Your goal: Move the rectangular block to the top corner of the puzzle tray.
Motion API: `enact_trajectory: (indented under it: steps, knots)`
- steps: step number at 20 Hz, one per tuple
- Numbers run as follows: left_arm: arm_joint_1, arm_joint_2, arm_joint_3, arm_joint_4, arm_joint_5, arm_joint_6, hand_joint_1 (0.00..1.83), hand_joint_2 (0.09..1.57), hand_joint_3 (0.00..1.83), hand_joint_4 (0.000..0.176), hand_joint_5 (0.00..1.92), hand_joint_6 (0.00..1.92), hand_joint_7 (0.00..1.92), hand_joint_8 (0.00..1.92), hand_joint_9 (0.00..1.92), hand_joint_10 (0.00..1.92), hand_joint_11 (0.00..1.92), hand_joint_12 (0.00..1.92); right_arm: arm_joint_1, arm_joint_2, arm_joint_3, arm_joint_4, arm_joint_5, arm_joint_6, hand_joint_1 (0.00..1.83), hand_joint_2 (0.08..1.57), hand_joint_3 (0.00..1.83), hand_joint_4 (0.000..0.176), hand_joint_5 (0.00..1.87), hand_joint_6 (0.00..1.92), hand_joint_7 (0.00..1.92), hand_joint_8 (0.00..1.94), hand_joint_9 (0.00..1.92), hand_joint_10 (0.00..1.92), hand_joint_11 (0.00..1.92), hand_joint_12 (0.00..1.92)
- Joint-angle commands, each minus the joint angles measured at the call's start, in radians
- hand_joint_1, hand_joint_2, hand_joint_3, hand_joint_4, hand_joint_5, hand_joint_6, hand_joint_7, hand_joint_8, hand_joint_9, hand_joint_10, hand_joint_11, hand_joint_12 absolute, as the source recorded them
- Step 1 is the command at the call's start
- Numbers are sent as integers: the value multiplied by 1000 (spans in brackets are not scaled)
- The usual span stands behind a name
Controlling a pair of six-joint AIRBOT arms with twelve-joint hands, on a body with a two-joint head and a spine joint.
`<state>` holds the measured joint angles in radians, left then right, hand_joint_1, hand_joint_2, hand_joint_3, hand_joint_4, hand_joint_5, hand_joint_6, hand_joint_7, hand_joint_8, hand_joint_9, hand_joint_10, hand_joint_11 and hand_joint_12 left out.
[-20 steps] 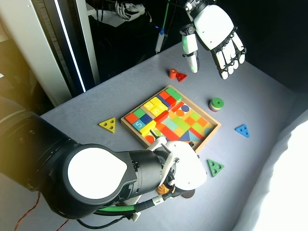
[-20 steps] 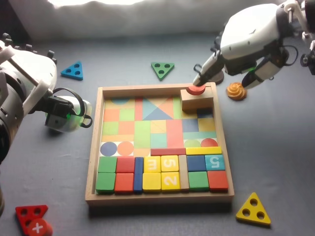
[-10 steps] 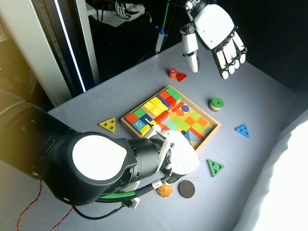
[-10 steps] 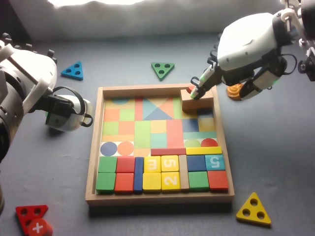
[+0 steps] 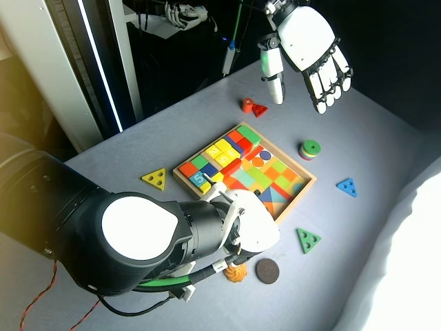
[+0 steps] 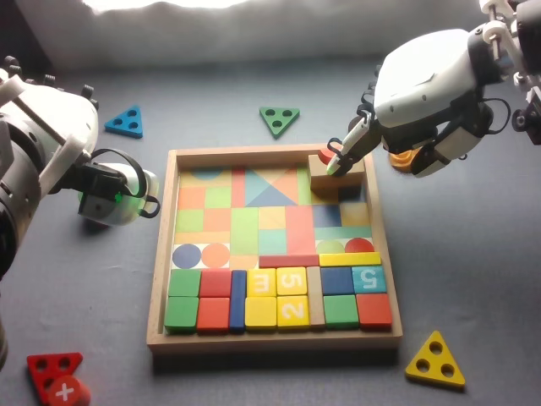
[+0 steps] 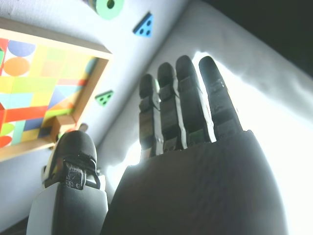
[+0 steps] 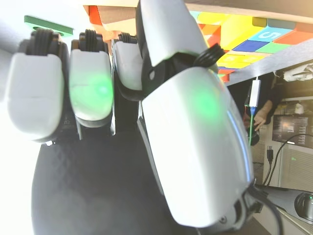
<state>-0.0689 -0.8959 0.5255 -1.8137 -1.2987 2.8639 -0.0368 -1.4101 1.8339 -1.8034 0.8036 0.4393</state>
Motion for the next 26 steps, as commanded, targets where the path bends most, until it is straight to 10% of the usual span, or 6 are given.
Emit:
enact_trajectory:
  steps: [1, 26]
  knots:
    - [-10, 7, 2, 95, -29, 2, 0, 1304, 1, 0, 349, 4, 339, 3, 275, 5, 0, 439, 4, 15, 1, 41, -9, -11, 1337, 1221, 16, 0, 448, 0, 1323, 1941, 1541, 1921, 1552, 1921]
    - [-14, 7, 1, 87, -29, -1, 0, 1304, 0, 0, 337, 0, 339, 0, 287, 0, 0, 473, 24, 13, 39, 41, 0, -49, 1377, 1307, 2, 0, 403, 1, 1220, 1941, 1502, 1921, 1530, 1921]
